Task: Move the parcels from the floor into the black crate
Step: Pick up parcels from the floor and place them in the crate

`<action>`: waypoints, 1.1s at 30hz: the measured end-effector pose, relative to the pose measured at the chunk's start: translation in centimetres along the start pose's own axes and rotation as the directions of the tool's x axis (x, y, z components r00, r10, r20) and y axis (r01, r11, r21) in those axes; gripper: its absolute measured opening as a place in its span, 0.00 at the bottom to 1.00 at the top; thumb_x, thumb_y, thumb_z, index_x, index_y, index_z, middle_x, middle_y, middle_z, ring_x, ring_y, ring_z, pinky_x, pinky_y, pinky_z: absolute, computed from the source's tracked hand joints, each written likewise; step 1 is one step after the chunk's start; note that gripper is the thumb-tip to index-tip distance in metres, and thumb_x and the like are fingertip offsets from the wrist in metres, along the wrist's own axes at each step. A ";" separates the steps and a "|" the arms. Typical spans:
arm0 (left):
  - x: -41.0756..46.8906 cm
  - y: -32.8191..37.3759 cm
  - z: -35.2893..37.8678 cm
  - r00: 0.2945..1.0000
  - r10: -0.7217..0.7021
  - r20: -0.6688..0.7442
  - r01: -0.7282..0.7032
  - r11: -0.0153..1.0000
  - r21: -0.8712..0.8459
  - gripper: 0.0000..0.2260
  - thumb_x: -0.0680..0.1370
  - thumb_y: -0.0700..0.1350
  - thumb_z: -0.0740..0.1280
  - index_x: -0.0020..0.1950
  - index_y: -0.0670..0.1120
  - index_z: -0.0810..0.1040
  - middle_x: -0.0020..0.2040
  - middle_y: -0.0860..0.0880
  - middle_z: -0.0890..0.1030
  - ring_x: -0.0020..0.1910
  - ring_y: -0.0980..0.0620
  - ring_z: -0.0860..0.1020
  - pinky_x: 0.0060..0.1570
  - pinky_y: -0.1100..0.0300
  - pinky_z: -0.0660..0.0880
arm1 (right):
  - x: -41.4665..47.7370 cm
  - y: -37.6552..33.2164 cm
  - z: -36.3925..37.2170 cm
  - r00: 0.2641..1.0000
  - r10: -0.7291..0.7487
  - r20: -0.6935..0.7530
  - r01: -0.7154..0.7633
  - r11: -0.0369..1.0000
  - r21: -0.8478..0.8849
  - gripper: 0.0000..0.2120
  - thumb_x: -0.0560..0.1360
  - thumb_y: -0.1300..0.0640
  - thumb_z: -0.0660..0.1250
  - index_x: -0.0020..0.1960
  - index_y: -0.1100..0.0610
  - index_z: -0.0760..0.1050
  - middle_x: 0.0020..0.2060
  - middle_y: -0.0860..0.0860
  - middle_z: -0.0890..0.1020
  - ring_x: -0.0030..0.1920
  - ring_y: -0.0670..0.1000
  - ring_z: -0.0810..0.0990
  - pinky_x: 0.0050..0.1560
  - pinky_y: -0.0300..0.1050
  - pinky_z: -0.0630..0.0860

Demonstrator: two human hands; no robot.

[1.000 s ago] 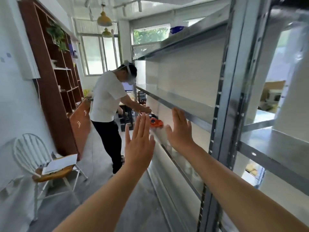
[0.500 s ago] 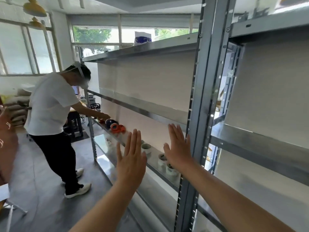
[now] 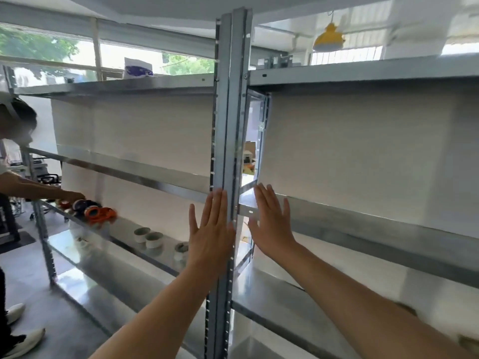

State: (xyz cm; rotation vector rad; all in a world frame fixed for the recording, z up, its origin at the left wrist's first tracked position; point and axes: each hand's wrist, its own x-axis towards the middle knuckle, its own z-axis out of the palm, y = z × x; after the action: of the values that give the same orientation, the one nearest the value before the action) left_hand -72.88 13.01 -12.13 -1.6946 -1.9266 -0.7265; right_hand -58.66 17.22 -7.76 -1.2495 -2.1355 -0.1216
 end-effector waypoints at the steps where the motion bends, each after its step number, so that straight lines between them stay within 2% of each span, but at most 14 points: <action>1: 0.3 1.8 -0.4 1.000 0.004 -0.010 -0.004 1.000 -0.015 0.30 0.83 0.55 0.41 0.76 0.48 0.25 0.76 0.50 0.25 0.76 0.50 0.28 0.74 0.43 0.30 | -0.4 1.1 -1.3 1.000 0.007 -0.017 -0.007 1.000 -0.008 0.32 0.83 0.53 0.55 0.80 0.50 0.41 0.80 0.45 0.42 0.78 0.46 0.36 0.76 0.56 0.34; 7: 1.0 14.9 -2.0 0.992 0.095 -0.088 -0.107 0.984 -0.143 0.28 0.82 0.56 0.36 0.76 0.49 0.26 0.78 0.51 0.30 0.78 0.51 0.32 0.75 0.42 0.33 | -3.9 10.1 -9.7 0.991 0.060 -0.121 -0.071 0.994 -0.088 0.34 0.81 0.55 0.57 0.80 0.50 0.41 0.80 0.45 0.43 0.78 0.45 0.37 0.76 0.55 0.33; 12: -0.6 27.6 -2.4 0.953 0.227 -0.201 -0.258 0.956 -0.143 0.28 0.84 0.53 0.48 0.81 0.45 0.43 0.81 0.48 0.44 0.80 0.48 0.44 0.77 0.40 0.45 | -10.0 20.1 -16.7 0.972 0.157 -0.175 -0.184 0.971 -0.151 0.34 0.82 0.54 0.56 0.80 0.51 0.39 0.80 0.45 0.40 0.75 0.42 0.30 0.73 0.52 0.28; 16: -2.5 38.4 -2.7 0.930 0.304 -0.204 -0.341 0.923 -0.180 0.31 0.84 0.56 0.47 0.80 0.45 0.36 0.81 0.48 0.37 0.79 0.49 0.37 0.76 0.41 0.37 | -16.0 28.0 -22.9 0.938 0.266 -0.224 -0.314 0.925 -0.216 0.33 0.83 0.53 0.54 0.80 0.50 0.38 0.80 0.45 0.40 0.76 0.43 0.32 0.73 0.53 0.29; 19: -4.9 46.3 -3.4 0.893 0.391 -0.222 -0.436 0.875 -0.209 0.30 0.84 0.56 0.44 0.80 0.45 0.35 0.81 0.48 0.36 0.80 0.47 0.38 0.76 0.41 0.39 | -21.0 33.3 -27.7 0.894 0.353 -0.276 -0.423 0.869 -0.258 0.32 0.83 0.52 0.53 0.80 0.50 0.37 0.80 0.46 0.40 0.78 0.46 0.34 0.74 0.54 0.30; 23: -8.0 56.7 -5.3 0.834 0.490 -0.254 -0.548 0.791 -0.274 0.30 0.84 0.57 0.46 0.81 0.46 0.40 0.81 0.48 0.39 0.80 0.47 0.39 0.76 0.41 0.38 | -28.7 39.4 -34.3 0.826 0.431 -0.362 -0.546 0.771 -0.329 0.33 0.83 0.47 0.53 0.80 0.50 0.37 0.79 0.46 0.38 0.78 0.47 0.35 0.75 0.56 0.32; 27: -12.3 67.3 -7.8 0.785 0.560 -0.265 -0.618 0.675 -0.403 0.29 0.85 0.55 0.45 0.80 0.47 0.35 0.80 0.49 0.34 0.78 0.49 0.34 0.76 0.43 0.35 | -38.0 43.8 -41.4 0.728 0.518 -0.450 -0.676 0.653 -0.341 0.32 0.83 0.49 0.54 0.80 0.52 0.40 0.80 0.48 0.41 0.79 0.49 0.37 0.76 0.57 0.36; 30: -16.6 74.5 -10.7 0.693 0.648 -0.317 -0.707 0.525 -0.473 0.29 0.85 0.54 0.49 0.81 0.46 0.40 0.81 0.48 0.40 0.79 0.48 0.40 0.77 0.42 0.41 | -45.3 45.6 -46.0 0.638 0.583 -0.503 -0.763 0.567 -0.310 0.33 0.83 0.52 0.56 0.81 0.54 0.40 0.80 0.48 0.43 0.79 0.47 0.38 0.77 0.58 0.38; 33: -21.2 80.4 -13.8 0.602 0.708 -0.369 -0.764 0.376 -0.525 0.29 0.84 0.54 0.51 0.81 0.46 0.43 0.81 0.48 0.45 0.80 0.48 0.44 0.78 0.42 0.44 | -52.1 46.3 -49.7 0.536 0.616 -0.577 -0.840 0.457 -0.291 0.34 0.82 0.54 0.56 0.81 0.54 0.39 0.80 0.47 0.42 0.78 0.46 0.37 0.77 0.56 0.35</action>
State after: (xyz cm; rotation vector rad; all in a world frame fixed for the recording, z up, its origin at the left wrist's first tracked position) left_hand 9.56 -4.08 -9.24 -2.5901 -0.6033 -1.0974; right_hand 20.30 -15.87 -9.75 -2.1965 -1.0231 -0.5770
